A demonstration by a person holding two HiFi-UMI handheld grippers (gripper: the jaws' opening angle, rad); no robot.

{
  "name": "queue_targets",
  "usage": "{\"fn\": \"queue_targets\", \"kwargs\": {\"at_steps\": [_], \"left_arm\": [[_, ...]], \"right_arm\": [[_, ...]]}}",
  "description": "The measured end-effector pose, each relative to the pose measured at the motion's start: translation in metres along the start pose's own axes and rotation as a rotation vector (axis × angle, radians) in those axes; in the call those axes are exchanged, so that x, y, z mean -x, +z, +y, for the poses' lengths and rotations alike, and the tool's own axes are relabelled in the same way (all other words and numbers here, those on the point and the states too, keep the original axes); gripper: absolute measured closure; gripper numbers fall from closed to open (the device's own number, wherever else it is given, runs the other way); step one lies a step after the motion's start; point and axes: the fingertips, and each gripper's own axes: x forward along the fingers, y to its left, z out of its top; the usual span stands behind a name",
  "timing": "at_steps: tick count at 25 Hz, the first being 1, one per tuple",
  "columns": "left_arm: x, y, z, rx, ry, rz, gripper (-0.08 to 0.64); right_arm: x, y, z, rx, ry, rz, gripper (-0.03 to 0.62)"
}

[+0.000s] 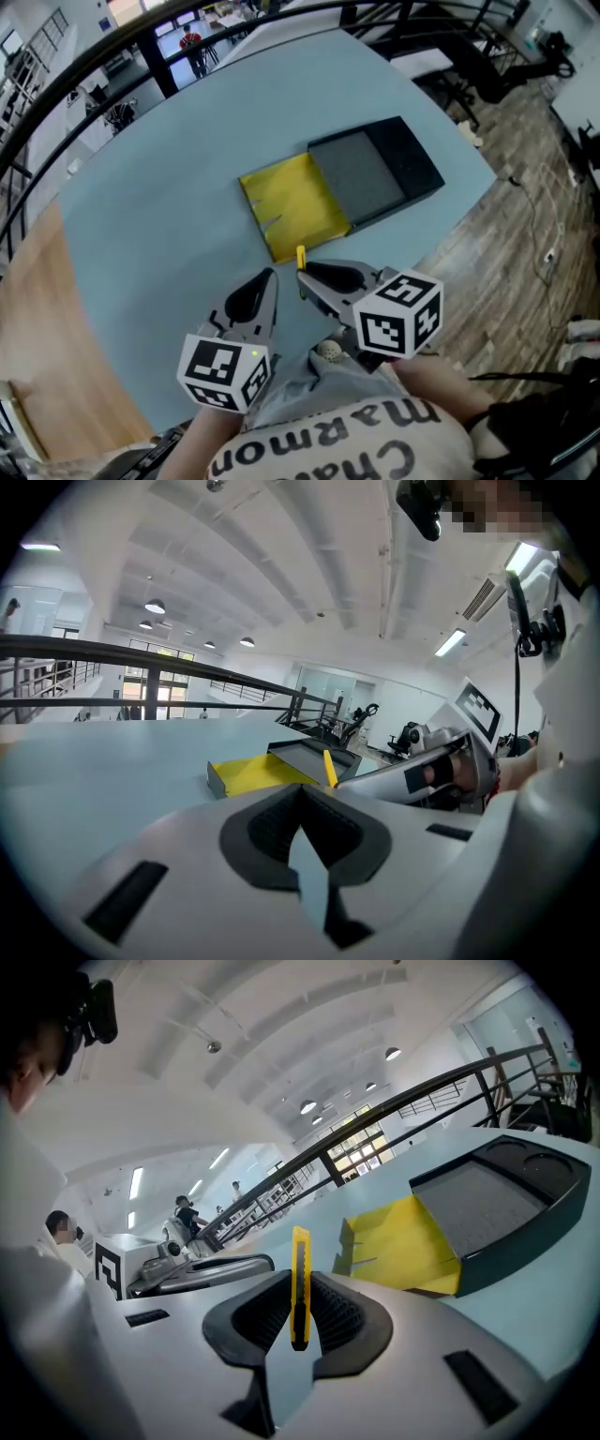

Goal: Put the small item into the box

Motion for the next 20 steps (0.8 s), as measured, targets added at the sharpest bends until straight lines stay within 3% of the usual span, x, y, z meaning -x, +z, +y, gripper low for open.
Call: {"fn": "queue_targets", "kwargs": {"at_steps": [10,20], "left_arm": [[0.002,0.049,0.018,-0.047,-0.059,-0.076,0.561],[-0.009,0.049,0.028,-0.004,-0.044,-0.102,0.56]], "right_arm": [[-0.01,0.041,0.02,0.081,-0.056,-0.041,0.514],[-0.016,0.058,0.002,0.131,-0.078,-0.025,0.514]]}}
